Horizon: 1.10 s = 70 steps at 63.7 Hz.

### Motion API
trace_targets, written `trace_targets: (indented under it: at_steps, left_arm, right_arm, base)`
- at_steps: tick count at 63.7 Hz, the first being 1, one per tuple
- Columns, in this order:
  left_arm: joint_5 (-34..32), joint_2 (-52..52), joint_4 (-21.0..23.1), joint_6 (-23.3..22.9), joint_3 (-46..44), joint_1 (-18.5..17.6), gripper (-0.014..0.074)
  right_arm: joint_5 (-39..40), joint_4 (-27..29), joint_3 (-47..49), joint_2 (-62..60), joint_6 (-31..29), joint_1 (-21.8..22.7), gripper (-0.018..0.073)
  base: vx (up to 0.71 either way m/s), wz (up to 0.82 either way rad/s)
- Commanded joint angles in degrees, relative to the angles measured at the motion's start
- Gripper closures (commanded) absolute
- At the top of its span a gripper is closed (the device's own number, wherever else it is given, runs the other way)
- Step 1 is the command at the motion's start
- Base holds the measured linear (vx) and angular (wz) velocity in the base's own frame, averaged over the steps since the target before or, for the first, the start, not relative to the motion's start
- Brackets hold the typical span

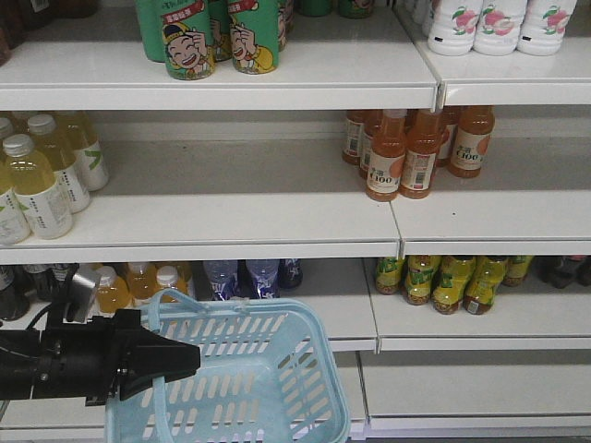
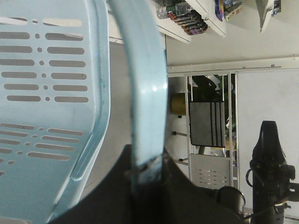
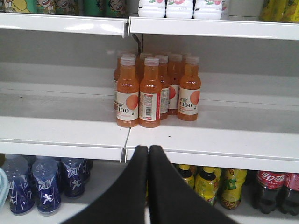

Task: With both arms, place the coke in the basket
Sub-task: 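Lift the basket off the shelf and lower it with the left gripper, then drive the base along the aisle carrying the basket in the left gripper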

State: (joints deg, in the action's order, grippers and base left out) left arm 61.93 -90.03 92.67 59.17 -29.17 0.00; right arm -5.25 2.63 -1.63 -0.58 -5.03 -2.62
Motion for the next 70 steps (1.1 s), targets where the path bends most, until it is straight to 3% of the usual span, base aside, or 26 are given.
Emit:
trace_targets:
  at_steps: [1,70]
  left_arm:
    - [4.2,2.1,4.4,0.8,-0.9,-0.1,0.0603]
    - [3.4,2.1,4.4,0.9,-0.9,-0.1,0.0603]
  right_arm:
    - [4.4,-0.2,-0.6,-1.0,-0.4,0.1,0.0569]
    - [4.4,-0.2,-0.6,-1.0,-0.4,0.1,0.0569]
  base:
    - [0.0,0.0]
    - [-0.01,-0.05]
